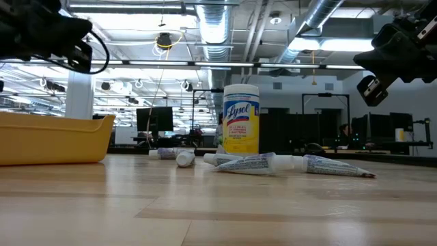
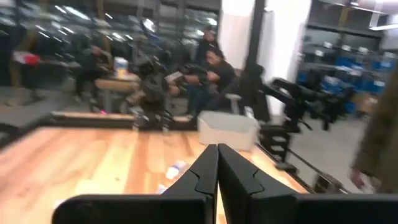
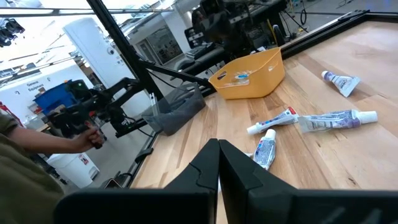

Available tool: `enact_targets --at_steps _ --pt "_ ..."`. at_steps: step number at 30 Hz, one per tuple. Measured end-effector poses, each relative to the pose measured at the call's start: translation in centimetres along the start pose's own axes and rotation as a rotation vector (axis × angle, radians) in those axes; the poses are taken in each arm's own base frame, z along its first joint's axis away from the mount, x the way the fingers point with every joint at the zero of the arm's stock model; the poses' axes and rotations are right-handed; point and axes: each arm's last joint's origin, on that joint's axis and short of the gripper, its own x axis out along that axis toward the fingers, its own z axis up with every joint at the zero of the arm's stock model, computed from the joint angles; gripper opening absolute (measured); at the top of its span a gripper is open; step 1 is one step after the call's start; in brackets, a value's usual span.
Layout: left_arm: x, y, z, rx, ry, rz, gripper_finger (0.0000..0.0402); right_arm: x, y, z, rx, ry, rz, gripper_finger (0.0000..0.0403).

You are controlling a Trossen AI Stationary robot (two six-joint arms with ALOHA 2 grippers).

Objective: Pick & Place Travel size toiletries
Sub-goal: Put the white toothpaste into the white bin

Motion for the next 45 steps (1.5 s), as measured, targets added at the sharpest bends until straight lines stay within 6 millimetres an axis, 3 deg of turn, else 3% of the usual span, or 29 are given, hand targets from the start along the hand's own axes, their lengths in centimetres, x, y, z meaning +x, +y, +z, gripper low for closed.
enact_targets --at_steps 5,17,33,37,45 --pt "-0.1 0.7 -0.5 -0.030 0.066 -0.070 0.0002 0.0 0.0 0.0 0.000 0.000 0.000 0.0000" --pt "0.6 1.7 -1.5 -0.079 0.187 0.011 0.0002 0.0 0.0 0.0 0.000 0.000 0.000 0.0000" --pt "0.7 1.7 -1.2 -0.098 0.153 0.011 0.0002 0.0 0.0 0.1 0.000 -0.006 0.002 0.0000" --pt "0.7 1.7 -1.2 -0.098 0.152 0.011 0.0002 0.0 0.2 0.5 0.162 -0.049 0.021 0.0000" --pt "0.7 1.7 -1.1 -0.098 0.151 0.010 0.0002 -0.5 0.4 2.7 0.441 -0.392 -0.028 0.0000"
